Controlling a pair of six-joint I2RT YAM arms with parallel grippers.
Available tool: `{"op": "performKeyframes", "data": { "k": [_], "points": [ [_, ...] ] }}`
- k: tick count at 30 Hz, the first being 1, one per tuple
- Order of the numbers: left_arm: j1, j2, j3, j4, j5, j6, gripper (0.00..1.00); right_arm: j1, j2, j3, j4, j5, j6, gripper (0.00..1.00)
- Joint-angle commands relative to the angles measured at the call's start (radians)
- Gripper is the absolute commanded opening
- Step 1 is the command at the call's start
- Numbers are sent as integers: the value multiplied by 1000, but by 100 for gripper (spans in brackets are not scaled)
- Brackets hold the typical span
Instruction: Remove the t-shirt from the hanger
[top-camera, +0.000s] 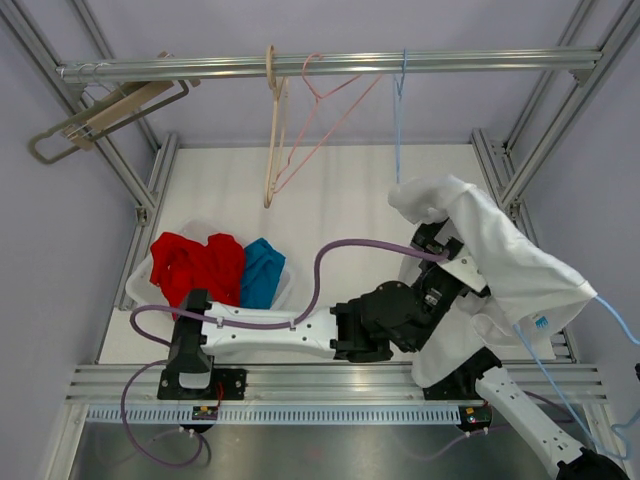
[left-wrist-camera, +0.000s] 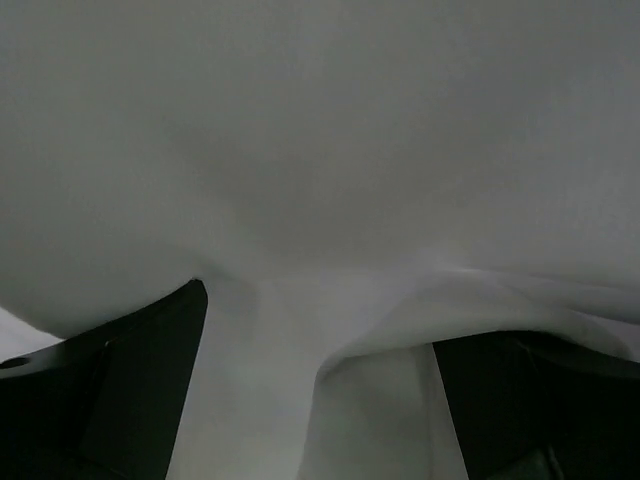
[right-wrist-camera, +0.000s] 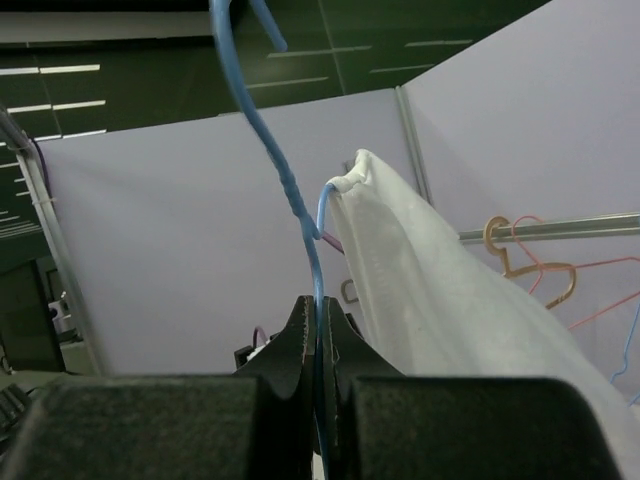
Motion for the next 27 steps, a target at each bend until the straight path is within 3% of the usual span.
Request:
{"op": "performKeyframes", "data": {
  "k": [1, 2, 3, 4, 5, 7, 10, 14, 15, 19, 20, 22, 27],
  "points": [
    [8, 27, 67, 156, -16, 110, 80, 6, 9, 4, -27, -109, 38, 0],
    [5, 16, 59, 170, -23, 116, 61, 6, 1, 4, -33, -106, 30, 0],
    [-3, -19, 20, 202, -34, 139, 19, 11, -2, 6, -50, -102, 26, 0],
    [-26, -39, -6, 239, -48, 173, 6, 16, -7, 4, -58, -98, 24, 0],
    [-43, -62, -34, 323, -83, 263, 0, 19, -19, 0, -61, -83, 15, 0],
    [-112, -132, -135, 427, -114, 384, 0, 34, -30, -10, -83, -55, 3, 0],
    [-204, -233, -261, 649, -192, 712, 0, 45, -51, -48, -122, -21, -14, 0],
    [-258, -409, -393, 681, -344, 857, 0, 45, -94, -132, -168, 28, -28, 0],
    [-262, -457, -418, 619, -370, 824, 0, 45, -105, -170, -182, 49, -31, 0],
    [-261, -717, -442, -66, -441, 325, 0, 45, -146, -293, -213, 141, -37, 0],
    [-253, -763, -406, -337, -451, 123, 0, 45, -161, -321, -221, 152, -40, 0],
    [-250, -882, -398, -452, -468, 57, 0, 45, -174, -403, -236, 183, -43, 0],
    [-250, -1011, -352, -482, -580, 108, 0, 45, -192, -490, -247, 210, -79, 0]
  ]
}}
